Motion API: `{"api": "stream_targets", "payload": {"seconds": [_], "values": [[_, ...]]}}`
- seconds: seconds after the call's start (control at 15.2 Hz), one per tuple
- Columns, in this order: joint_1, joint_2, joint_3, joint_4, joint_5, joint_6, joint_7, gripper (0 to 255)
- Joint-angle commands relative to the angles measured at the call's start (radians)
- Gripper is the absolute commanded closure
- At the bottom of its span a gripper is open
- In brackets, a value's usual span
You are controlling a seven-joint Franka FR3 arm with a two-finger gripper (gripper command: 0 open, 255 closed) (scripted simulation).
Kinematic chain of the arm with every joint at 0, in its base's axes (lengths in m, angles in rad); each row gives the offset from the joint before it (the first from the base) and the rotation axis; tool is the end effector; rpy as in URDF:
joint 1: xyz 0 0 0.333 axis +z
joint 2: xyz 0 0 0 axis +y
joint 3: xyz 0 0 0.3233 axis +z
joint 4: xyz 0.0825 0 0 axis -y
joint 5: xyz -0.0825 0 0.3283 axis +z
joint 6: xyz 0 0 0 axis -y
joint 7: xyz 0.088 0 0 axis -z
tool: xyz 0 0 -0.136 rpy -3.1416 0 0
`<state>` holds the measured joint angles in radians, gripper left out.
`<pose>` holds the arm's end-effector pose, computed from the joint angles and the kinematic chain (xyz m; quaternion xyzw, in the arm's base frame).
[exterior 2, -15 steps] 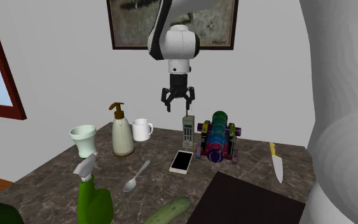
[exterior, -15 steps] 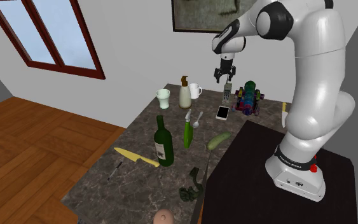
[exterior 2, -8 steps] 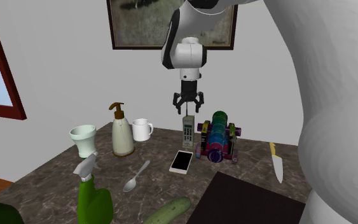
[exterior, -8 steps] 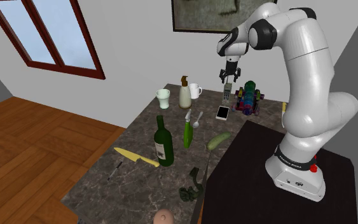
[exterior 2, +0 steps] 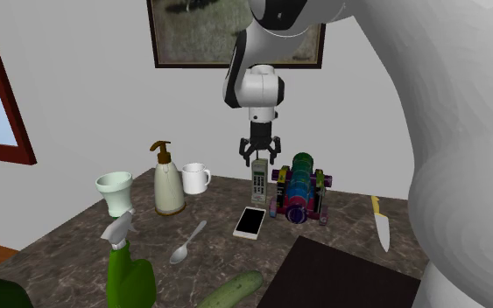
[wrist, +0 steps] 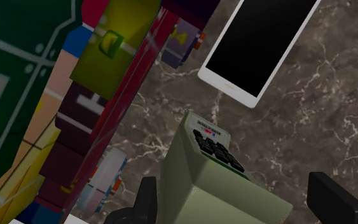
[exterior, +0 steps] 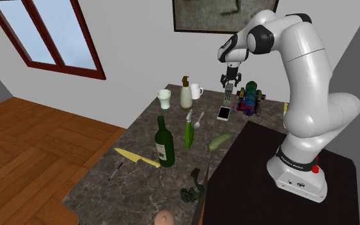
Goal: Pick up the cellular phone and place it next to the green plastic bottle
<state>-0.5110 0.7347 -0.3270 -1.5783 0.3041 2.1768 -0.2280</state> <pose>0.4688 -0.4493 0.2278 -0.9338 0.3550 0.0327 0.0312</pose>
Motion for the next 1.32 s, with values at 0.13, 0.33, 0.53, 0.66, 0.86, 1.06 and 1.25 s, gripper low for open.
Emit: {"api": "stream_targets", "payload": {"seconds": [0.13,0.33,0.53,0.66,0.86,1.06,1.25], "values": [[-0.001,0.007,0.002,0.001,0.002,0.007,-0.001,0],[-0.001,0.007,0.002,0.001,0.002,0.007,-0.001,0],[-0.001,0.007,0.002,0.001,0.002,0.007,-0.001,255],[-0.001,0.007,0.002,0.001,0.002,0.007,-0.001,255],[-0.001,0.007,0.002,0.001,0.002,0.007,-0.001,255],[-0.001,0.007,0.002,0.001,0.002,0.007,-0.001,255],[0.003,-0.019,-0.005,0.000,-0.006,-0.018,0.004,255]]}}
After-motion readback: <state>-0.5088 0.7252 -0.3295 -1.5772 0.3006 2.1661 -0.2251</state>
